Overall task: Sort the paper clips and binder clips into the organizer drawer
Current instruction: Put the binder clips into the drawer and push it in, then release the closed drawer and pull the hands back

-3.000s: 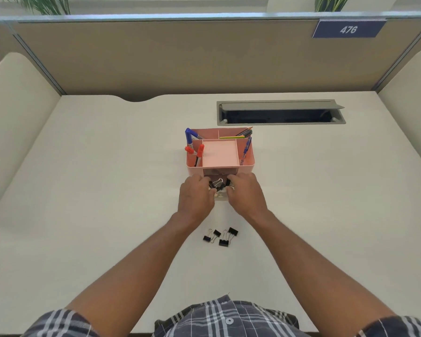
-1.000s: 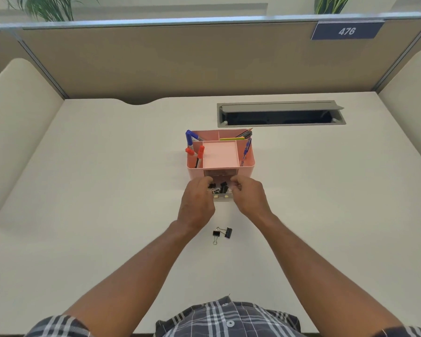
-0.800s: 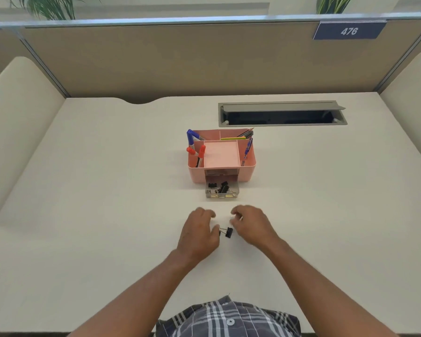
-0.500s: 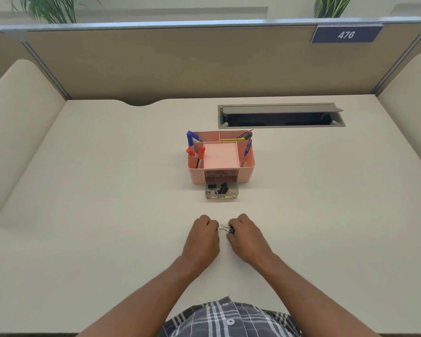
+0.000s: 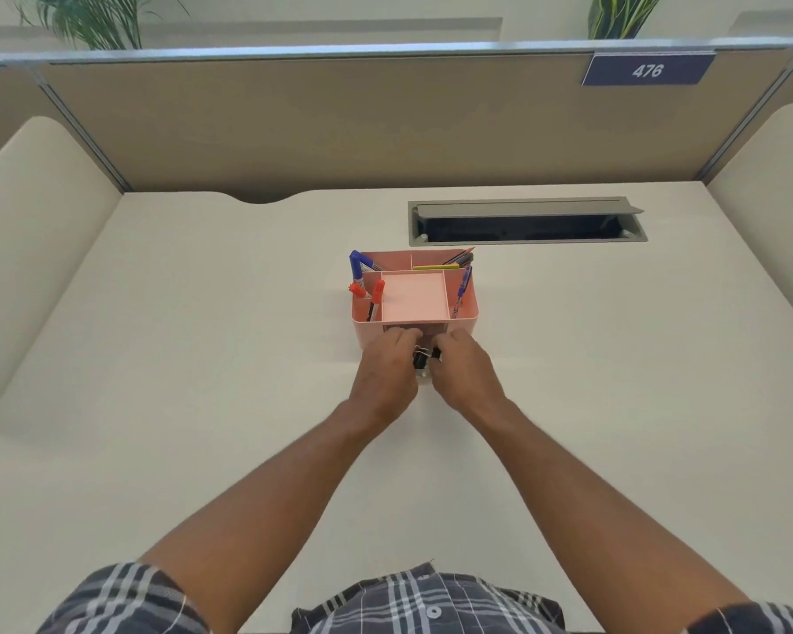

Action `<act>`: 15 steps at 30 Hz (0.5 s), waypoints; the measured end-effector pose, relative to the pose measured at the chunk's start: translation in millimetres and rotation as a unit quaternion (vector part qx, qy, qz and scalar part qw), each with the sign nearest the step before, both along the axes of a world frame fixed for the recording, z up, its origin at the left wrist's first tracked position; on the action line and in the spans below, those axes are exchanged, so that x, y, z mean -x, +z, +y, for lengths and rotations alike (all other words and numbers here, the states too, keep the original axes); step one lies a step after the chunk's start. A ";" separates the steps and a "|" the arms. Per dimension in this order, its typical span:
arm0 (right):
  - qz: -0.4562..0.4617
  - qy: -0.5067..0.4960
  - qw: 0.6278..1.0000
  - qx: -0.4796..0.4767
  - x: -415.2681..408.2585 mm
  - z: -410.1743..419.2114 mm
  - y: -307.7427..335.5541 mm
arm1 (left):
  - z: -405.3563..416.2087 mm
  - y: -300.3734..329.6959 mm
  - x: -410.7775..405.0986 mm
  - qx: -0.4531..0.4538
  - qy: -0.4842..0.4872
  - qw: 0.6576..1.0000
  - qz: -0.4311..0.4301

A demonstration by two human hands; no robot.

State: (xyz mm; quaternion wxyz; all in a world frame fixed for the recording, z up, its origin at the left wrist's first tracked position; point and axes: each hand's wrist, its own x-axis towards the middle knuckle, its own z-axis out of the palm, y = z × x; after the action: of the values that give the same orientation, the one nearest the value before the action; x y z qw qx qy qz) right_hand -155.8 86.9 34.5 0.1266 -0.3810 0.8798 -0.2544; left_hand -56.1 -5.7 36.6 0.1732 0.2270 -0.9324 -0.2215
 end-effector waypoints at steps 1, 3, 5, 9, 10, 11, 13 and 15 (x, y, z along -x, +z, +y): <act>-0.026 -0.005 1.000 0.006 1.8 -4.0 0.7 | -1.3 -2.1 3.7 -0.010 -0.008 1.000 -0.005; -0.051 0.005 0.999 0.010 3.3 -8.1 0.6 | -1.3 -5.4 5.8 -0.053 -0.023 0.998 0.003; -0.064 0.005 0.998 0.026 3.6 -5.9 -0.9 | 0.3 -6.3 1.0 -0.064 -0.028 0.997 0.027; -0.073 -0.062 0.992 0.079 5.8 14.7 -11.9 | 1.8 -14.0 -21.6 -0.039 0.034 0.994 0.099; -0.086 -0.085 0.989 0.082 7.2 21.1 -16.6 | 1.4 -17.8 -28.0 -0.066 0.069 0.990 0.108; -0.106 -0.106 0.985 0.079 8.6 27.2 -21.3 | 0.5 -22.4 -33.8 -0.104 0.107 0.983 0.103; -0.160 -0.130 0.977 0.059 12.1 36.1 -30.1 | -2.9 -32.0 -41.7 -0.177 0.170 0.968 0.058; -0.189 -0.123 0.974 0.031 16.4 38.4 -36.0 | -9.7 -40.0 -46.0 -0.227 0.196 0.954 0.014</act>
State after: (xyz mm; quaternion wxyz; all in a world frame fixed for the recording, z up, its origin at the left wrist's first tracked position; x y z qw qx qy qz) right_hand -172.2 125.2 -1.6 0.2462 -0.2186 0.8717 -0.3630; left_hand -10.2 -15.4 -3.4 0.1703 0.4357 -0.7920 -0.3923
